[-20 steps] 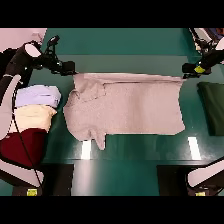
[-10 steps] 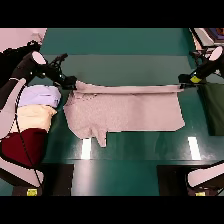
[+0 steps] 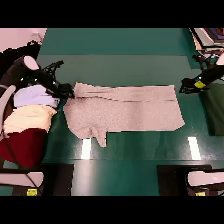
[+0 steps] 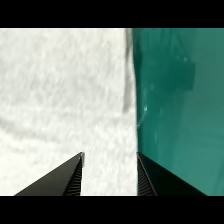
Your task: Fold the shirts.
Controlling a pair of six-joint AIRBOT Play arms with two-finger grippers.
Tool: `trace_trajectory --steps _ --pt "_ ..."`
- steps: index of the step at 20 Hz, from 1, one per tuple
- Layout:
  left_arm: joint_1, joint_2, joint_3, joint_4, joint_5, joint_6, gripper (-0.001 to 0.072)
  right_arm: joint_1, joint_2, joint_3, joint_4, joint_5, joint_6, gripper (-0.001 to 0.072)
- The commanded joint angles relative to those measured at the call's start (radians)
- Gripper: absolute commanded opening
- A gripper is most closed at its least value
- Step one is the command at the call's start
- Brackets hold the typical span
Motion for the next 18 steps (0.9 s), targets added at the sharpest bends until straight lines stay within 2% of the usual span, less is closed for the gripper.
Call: trace_trajectory --steps 1,4,7,11,17,18 --pt "0.002 0.2 -0.277 -0.009 0.018 -0.04 0.0473 -0.053 0.134 -0.138 0.133 0.001 -0.04 0.0384" --pt "0.002 0.342 -0.561 -0.128 0.092 -0.048 0.0473 -0.088 0.225 -0.241 0.172 -0.042 -0.047 0.0384" --pt "0.002 0.399 -0.739 -0.248 0.164 -0.047 0.0473 -0.096 0.27 -0.279 0.177 -0.043 -0.052 0.0384" --pt "0.002 0.399 -0.796 -0.357 0.233 -0.038 0.0473 -0.096 0.304 -0.287 0.178 -0.043 -0.053 0.0384" --pt "0.002 0.398 -0.795 -0.414 0.339 -0.04 0.046 -0.096 0.329 -0.287 0.177 -0.018 -0.062 0.0384" --pt "0.002 0.398 -0.792 -0.414 0.338 -0.039 0.0203 -0.101 0.329 -0.287 0.175 0.007 -0.076 0.0384"
